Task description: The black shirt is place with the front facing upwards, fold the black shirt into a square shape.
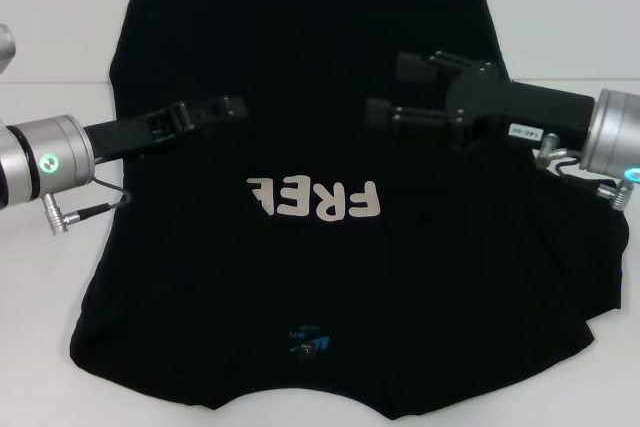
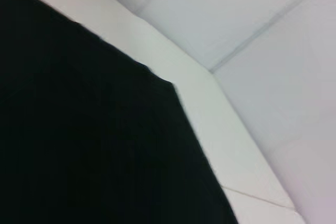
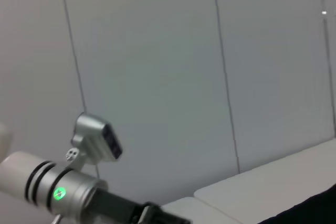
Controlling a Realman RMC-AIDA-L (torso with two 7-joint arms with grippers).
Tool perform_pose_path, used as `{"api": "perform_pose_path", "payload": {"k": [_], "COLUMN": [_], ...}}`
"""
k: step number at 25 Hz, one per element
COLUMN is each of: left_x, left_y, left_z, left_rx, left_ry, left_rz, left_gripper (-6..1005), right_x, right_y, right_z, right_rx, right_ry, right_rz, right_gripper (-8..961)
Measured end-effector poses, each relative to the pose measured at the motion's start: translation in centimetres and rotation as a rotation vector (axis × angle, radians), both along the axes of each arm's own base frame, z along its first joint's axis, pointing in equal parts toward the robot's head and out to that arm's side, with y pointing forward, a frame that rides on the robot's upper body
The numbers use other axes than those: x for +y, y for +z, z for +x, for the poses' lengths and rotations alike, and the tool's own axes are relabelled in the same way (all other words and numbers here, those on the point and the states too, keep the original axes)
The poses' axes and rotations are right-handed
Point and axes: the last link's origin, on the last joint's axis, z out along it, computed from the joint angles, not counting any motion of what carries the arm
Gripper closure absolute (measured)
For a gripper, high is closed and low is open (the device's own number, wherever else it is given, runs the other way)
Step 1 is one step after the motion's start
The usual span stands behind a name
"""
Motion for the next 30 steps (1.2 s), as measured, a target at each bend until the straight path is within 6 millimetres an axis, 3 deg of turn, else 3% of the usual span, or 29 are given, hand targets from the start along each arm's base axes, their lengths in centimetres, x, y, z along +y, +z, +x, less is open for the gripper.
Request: {"api": "perform_pose_path", "payload": {"k": [8,10,17,25,30], "left_x": [-1.9,-2.1,-4.1,-5.5,-6.3], "left_y": [-0.2,-0.2,-0.9,-2.4,-3.6], "left_z": [1.0,1.0,0.9,1.0,1.1], "left_rx": [0.066,0.083,0.186,0.270,0.315], "left_ry": [-0.276,-0.305,-0.560,-0.743,-0.836], "left_rz": [-0.007,-0.002,0.054,0.074,0.027], "left_gripper": [150,145,140,139,139], "right_x": [0.3,0.2,-0.6,-3.2,-4.4], "right_y": [4.3,6.3,9.9,11.0,10.9], "right_z": [2.2,3.7,7.0,11.2,12.8], "right_rx": [0.140,0.200,0.282,0.231,0.165], "right_ry": [-0.266,-0.410,-0.665,-0.946,-1.057], "right_rz": [-0.104,-0.147,-0.212,-0.347,-0.410], "right_gripper": [37,38,38,37,37]}}
